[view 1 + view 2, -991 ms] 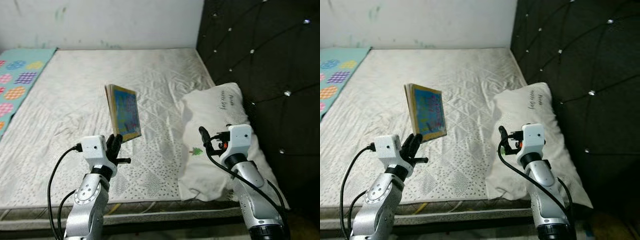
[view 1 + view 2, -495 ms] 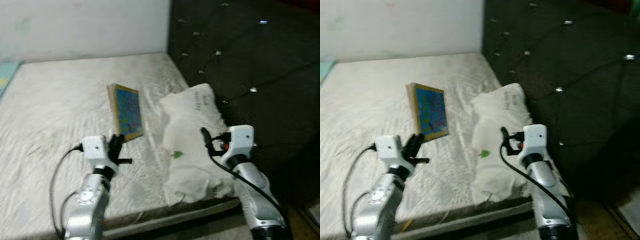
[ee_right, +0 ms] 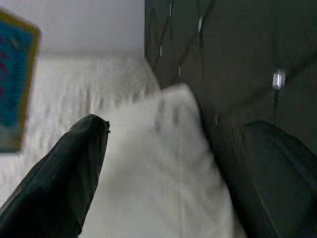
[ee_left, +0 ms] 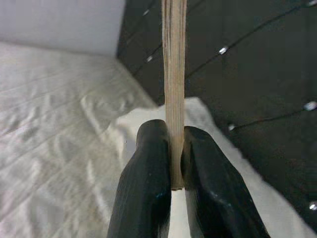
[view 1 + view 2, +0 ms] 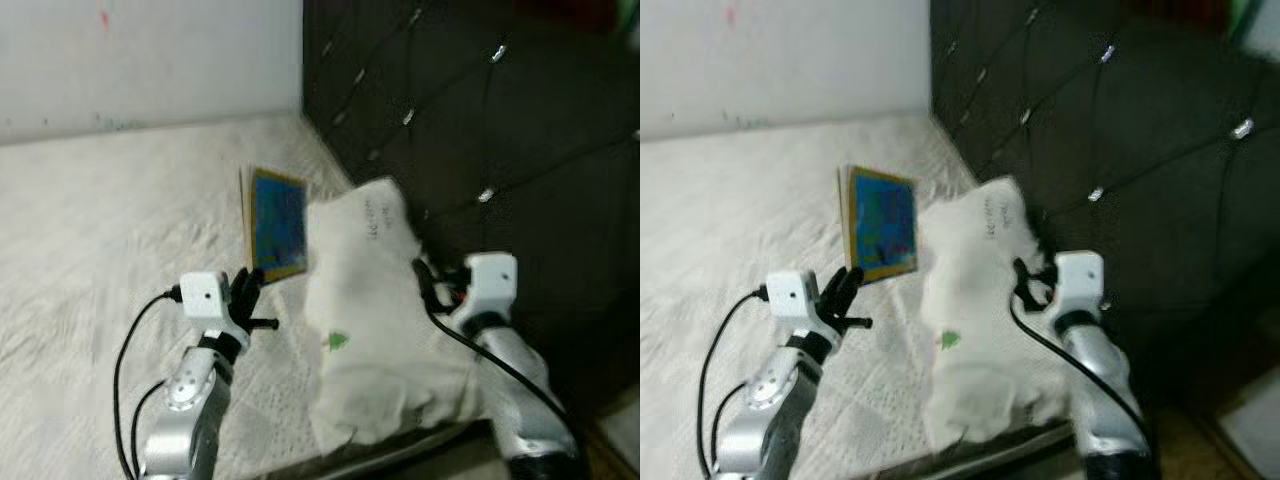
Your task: Clean up the room
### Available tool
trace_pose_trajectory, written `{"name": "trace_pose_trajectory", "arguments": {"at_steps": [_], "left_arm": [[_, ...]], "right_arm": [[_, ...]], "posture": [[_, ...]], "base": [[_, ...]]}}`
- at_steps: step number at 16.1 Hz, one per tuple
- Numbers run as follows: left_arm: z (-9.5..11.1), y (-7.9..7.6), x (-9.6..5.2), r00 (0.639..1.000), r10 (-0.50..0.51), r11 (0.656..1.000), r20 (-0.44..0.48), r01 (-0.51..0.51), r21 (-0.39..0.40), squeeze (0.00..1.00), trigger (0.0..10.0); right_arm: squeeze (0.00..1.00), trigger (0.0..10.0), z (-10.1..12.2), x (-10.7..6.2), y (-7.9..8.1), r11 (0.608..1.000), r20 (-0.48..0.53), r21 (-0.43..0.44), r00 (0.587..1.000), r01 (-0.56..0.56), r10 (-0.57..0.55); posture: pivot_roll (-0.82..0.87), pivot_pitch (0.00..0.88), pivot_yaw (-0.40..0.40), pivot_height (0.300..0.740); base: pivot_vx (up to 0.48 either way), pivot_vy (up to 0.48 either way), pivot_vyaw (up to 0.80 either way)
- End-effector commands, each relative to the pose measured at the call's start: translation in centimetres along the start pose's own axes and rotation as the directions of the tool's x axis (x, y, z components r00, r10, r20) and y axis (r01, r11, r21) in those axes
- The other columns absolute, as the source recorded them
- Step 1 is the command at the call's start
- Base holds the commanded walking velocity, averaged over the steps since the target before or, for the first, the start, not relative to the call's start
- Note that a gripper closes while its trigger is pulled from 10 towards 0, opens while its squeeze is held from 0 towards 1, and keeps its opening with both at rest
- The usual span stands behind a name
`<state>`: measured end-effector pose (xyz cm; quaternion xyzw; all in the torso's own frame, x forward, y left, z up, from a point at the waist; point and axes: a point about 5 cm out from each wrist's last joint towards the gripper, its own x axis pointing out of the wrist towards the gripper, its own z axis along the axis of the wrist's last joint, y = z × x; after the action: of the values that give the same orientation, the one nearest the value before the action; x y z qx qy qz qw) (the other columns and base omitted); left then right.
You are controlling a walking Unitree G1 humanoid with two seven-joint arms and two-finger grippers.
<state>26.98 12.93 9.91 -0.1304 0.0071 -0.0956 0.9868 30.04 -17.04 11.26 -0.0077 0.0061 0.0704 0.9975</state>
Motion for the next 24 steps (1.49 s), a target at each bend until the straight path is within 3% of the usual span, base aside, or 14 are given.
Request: {"name": "trace_pose_trajectory", "arguments": {"at_steps": [1, 7, 13, 24], "left_arm": [[1.08, 0.55, 0.1, 0.999, 0.015, 1.0, 0.048, -0.015, 0.014, 0.0, 10.0], [0.86, 0.97, 0.13, 0.997, 0.069, 0.997, 0.032, -0.07, 0.016, 0.0, 10.0], [0.78, 1.09, 0.01, 0.996, 0.083, 0.996, 0.026, -0.083, 0.015, 0.0, 10.0], [0.68, 1.19, -0.17, 0.995, 0.097, 0.995, 0.02, -0.097, 0.015, 0.0, 10.0]], "right_arm": [[0.0, 10.0, -0.46, -0.14, 0.28, 1.0, -0.019, 0.003, 1.0, -0.006, 0.006], [0.0, 10.0, -0.39, -0.03, 0.54, 1.0, -0.011, -0.01, 1.0, -0.026, 0.026], [0.0, 10.0, -0.31, -0.03, 0.81, 0.998, -0.002, -0.03, 0.999, -0.049, 0.049], [0.0, 10.0, -0.53, -0.2, 1.22, 0.997, -0.012, 0.018, 0.997, -0.071, 0.072]], "posture": [[-0.16, 0.019, 0.012, 0.74], [-0.15, 0.014, 0.007, 0.74], [-0.15, 0.017, 0.004, 0.74], [-0.15, 0.025, 0.002, 0.74]], "base": [[0.255, 0.0, -0.66], [0.085, 0.0, -0.22], [0.0, 0.0, 0.76], [0.0, 0.0, 0.0]]}}
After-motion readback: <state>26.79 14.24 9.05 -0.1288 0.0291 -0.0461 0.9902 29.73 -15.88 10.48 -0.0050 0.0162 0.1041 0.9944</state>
